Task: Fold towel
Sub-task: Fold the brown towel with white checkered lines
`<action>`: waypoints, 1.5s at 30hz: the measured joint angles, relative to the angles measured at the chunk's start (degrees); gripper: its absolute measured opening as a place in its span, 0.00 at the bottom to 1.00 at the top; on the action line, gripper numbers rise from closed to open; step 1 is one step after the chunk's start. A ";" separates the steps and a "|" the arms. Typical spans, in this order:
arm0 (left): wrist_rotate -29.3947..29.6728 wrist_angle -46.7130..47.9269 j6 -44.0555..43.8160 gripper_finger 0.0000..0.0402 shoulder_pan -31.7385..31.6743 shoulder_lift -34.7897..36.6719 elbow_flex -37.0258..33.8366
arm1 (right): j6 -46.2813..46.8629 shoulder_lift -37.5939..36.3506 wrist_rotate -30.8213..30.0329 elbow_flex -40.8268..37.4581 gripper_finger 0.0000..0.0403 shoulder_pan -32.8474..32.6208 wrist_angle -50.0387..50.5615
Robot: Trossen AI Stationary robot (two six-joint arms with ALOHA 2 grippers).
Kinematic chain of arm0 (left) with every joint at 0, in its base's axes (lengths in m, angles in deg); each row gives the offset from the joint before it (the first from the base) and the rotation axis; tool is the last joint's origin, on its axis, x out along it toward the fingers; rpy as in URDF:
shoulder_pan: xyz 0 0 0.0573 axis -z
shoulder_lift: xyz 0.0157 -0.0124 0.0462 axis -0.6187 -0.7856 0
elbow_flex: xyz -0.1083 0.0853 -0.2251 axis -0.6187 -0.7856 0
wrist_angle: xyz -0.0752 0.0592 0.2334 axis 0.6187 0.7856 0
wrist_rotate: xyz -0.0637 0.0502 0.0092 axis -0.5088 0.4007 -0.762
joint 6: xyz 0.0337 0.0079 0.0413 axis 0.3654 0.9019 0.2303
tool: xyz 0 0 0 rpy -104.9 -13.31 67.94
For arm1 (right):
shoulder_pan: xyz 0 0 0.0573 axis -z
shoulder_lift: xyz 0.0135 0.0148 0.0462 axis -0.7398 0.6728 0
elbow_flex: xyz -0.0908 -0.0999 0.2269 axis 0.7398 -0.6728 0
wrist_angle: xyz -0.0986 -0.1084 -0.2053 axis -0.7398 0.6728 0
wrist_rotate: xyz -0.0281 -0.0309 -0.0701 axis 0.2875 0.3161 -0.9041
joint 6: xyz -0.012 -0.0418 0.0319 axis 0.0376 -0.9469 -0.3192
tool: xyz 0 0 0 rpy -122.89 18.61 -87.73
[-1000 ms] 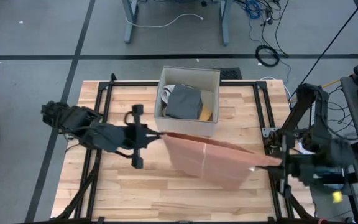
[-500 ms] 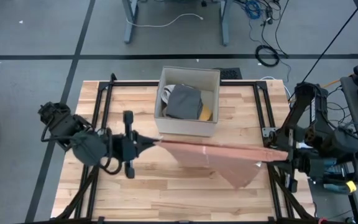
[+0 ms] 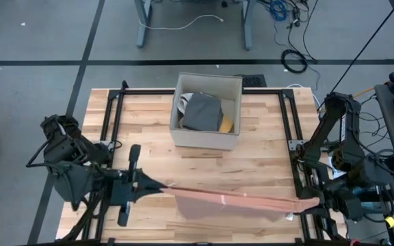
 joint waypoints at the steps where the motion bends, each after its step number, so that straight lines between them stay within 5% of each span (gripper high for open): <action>1: -0.01 -0.47 0.93 0.00 0.40 -0.04 -0.04 | -0.51 0.20 0.51 0.00 0.00 0.00 -0.35; 6: 1.04 1.31 2.48 0.00 0.36 -0.15 -0.06 | -0.39 0.38 -4.85 0.00 0.00 -0.02 0.50; 11: 2.69 12.97 -3.58 0.00 -4.09 -2.66 0.02 | 12.03 0.34 -14.27 0.00 0.00 2.59 17.34; 21: 2.76 19.24 -9.27 0.00 -15.95 -9.22 -9.22 | 47.41 1.46 -15.19 0.00 0.00 12.64 55.78; 27: 1.43 17.09 -11.06 0.00 -21.48 -11.11 -17.04 | 60.21 4.65 -12.11 0.00 0.01 18.21 69.17; 32: -2.77 9.96 -11.20 0.00 -24.36 -11.38 -24.46 | 65.92 9.68 -7.78 0.00 0.15 22.55 77.04; 39: -2.92 -1.05 -10.74 0.10 -27.56 -11.40 -31.87 | 86.85 14.63 -7.70 0.00 0.40 27.33 93.55; 45: -1.56 -3.78 -10.94 0.14 -29.29 -11.42 -33.41 | 91.70 15.01 -6.40 0.00 0.45 27.54 94.88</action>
